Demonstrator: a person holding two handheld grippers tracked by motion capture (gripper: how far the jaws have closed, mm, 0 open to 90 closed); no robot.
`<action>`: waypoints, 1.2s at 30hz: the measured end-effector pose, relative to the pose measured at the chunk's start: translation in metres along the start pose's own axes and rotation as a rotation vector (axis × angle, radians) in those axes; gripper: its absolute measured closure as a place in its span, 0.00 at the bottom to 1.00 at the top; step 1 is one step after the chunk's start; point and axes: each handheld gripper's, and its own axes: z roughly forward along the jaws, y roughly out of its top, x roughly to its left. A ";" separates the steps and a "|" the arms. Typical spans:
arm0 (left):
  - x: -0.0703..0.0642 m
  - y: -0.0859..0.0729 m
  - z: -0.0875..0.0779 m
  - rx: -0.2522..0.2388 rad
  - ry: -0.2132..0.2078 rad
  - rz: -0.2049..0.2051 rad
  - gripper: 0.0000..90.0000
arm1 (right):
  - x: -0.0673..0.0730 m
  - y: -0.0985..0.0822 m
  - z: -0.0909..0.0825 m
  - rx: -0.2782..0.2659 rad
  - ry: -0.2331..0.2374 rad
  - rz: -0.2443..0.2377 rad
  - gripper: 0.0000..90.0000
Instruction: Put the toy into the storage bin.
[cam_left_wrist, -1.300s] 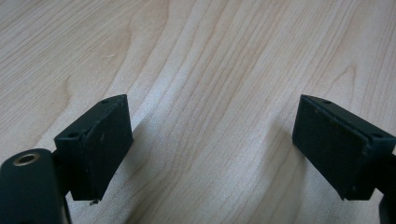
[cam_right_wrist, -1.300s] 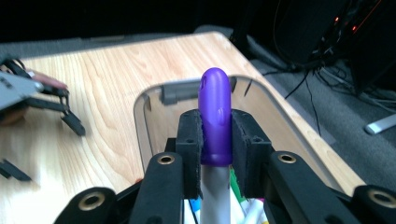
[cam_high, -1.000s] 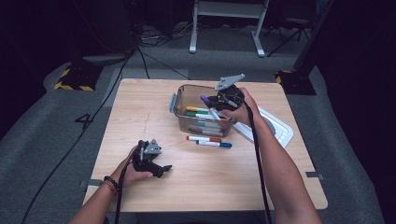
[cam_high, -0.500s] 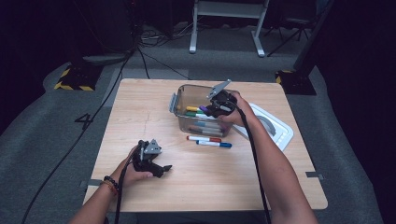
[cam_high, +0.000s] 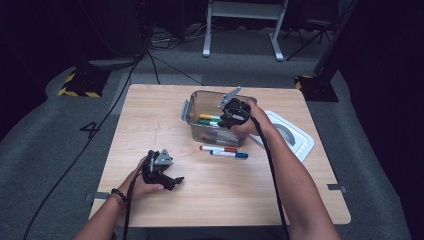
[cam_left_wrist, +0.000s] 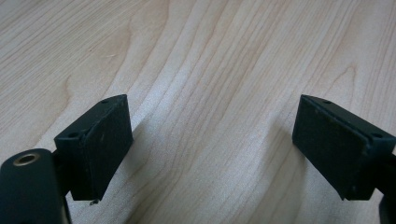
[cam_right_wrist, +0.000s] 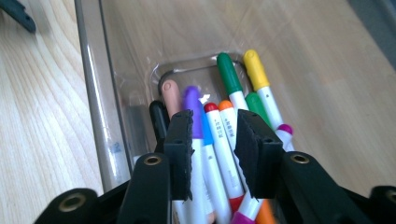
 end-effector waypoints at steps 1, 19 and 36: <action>0.000 0.000 0.000 0.000 0.000 0.000 0.14 | 0.000 -0.001 -0.002 -0.011 -0.006 0.006 0.70; 0.000 0.000 0.000 0.000 0.000 0.000 0.14 | 0.023 -0.034 -0.108 -0.403 -0.134 0.090 0.40; 0.000 0.000 0.000 -0.001 0.000 0.000 0.14 | 0.089 -0.101 -0.128 -0.456 -0.115 0.021 0.38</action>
